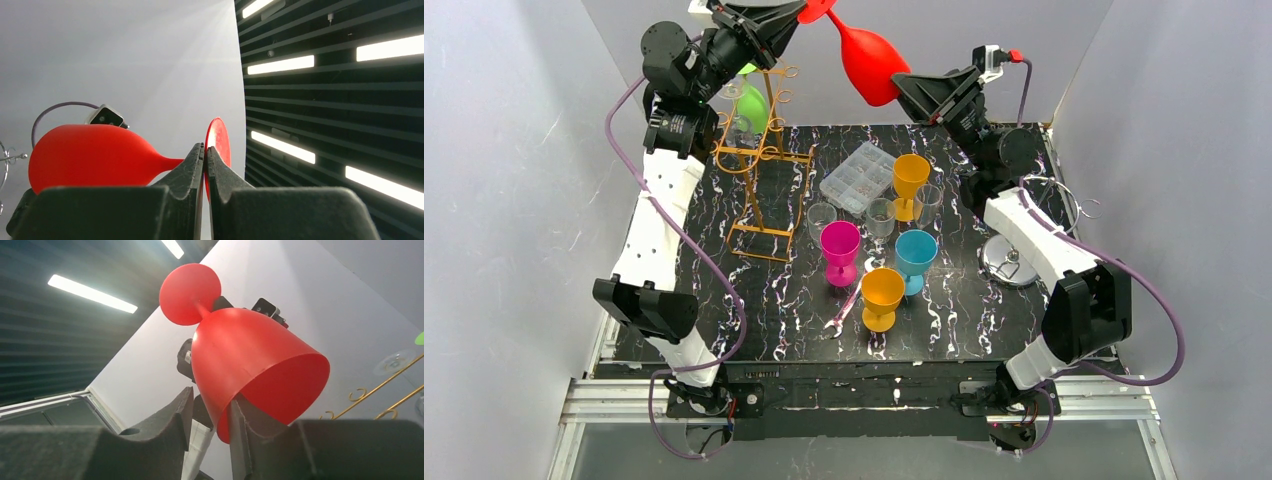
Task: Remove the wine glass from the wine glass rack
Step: Place the wine glass at the center of the board.
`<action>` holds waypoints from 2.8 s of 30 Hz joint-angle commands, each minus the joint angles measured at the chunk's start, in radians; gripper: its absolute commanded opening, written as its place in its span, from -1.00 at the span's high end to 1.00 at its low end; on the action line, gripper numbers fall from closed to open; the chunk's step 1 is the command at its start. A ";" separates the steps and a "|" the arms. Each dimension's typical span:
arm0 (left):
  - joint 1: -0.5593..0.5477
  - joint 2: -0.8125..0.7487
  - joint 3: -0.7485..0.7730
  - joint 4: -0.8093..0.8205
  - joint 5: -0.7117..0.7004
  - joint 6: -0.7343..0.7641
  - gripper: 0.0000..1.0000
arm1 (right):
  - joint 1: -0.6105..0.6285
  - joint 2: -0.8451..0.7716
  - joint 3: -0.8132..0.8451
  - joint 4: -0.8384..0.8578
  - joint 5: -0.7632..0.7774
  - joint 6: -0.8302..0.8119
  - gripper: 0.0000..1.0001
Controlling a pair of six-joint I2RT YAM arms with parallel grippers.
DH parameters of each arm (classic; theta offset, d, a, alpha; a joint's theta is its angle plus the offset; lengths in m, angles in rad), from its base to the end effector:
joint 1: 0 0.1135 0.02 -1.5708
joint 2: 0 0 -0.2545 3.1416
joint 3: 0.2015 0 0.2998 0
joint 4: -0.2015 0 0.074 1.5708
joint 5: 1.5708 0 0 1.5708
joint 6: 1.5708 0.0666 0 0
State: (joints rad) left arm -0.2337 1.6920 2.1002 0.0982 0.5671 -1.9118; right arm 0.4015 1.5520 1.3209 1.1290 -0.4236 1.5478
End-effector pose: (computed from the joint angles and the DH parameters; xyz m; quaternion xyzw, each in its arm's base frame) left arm 0.3909 -0.1298 0.6009 -0.2014 0.5049 -0.7946 0.2705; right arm 0.3564 0.1811 0.4644 0.0083 0.3788 0.8026 0.4607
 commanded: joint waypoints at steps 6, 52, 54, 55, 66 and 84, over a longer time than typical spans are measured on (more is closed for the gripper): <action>-0.005 -0.050 -0.073 0.137 0.027 -0.039 1.00 | 0.003 -0.017 0.036 0.107 0.028 0.006 0.82; -0.003 -0.520 -0.068 -1.046 -0.484 1.361 -0.95 | 0.602 0.088 0.662 -2.152 0.284 -1.086 0.97; -0.003 -0.522 -0.055 -1.064 -0.508 1.378 -0.96 | 0.639 0.123 0.664 -2.155 0.328 -1.090 0.97; -0.003 -0.522 -0.047 -1.073 -0.522 1.386 -0.95 | 0.658 0.144 0.672 -2.160 0.347 -1.094 0.97; -0.003 -0.552 -0.037 -1.116 -0.669 1.449 -0.96 | 0.775 0.356 0.744 -2.201 0.524 -1.132 0.97; -0.003 -0.633 -0.025 -1.125 -0.807 1.525 -0.97 | 0.839 0.543 0.912 -2.381 0.608 -1.165 0.97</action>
State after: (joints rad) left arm -0.2348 1.0336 2.0815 -1.0183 -0.2138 -0.4076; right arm 1.2224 2.0907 2.1880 -1.1885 0.1516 0.3885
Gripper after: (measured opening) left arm 0.981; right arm 0.039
